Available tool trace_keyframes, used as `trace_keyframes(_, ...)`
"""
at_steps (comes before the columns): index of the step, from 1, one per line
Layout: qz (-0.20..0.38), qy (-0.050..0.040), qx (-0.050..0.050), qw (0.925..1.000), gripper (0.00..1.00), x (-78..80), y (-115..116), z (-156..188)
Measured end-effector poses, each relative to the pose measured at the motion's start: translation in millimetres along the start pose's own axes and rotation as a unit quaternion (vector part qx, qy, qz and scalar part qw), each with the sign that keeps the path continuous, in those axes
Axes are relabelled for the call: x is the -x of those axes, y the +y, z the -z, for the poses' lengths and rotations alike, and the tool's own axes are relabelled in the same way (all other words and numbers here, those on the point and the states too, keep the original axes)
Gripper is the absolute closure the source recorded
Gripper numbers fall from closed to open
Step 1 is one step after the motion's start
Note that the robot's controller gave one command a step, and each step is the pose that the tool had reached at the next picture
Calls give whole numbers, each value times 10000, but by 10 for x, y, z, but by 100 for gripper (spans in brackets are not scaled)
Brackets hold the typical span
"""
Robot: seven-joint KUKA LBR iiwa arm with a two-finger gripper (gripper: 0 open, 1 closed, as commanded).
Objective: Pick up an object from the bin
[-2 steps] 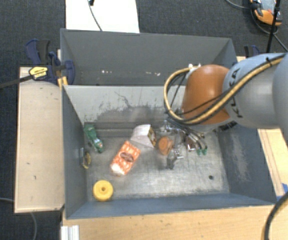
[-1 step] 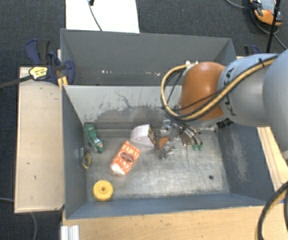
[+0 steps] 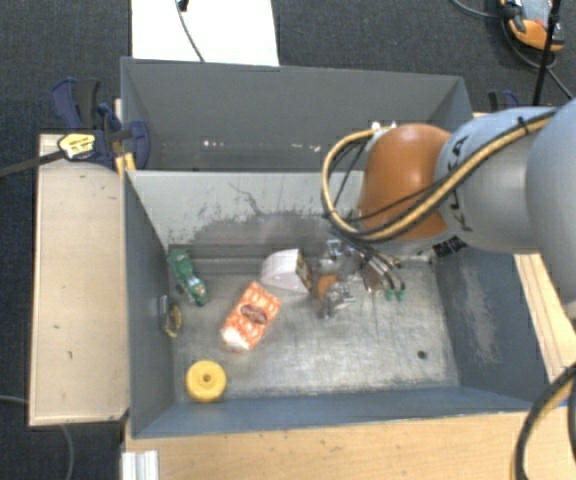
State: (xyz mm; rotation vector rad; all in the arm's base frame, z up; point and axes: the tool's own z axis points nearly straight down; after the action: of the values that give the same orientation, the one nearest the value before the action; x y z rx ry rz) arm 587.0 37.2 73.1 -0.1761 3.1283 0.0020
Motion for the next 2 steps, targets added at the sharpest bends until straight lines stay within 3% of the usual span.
trace_keyframes(2, 5, 62, 1, 10000, 100, -29, 1, 220)
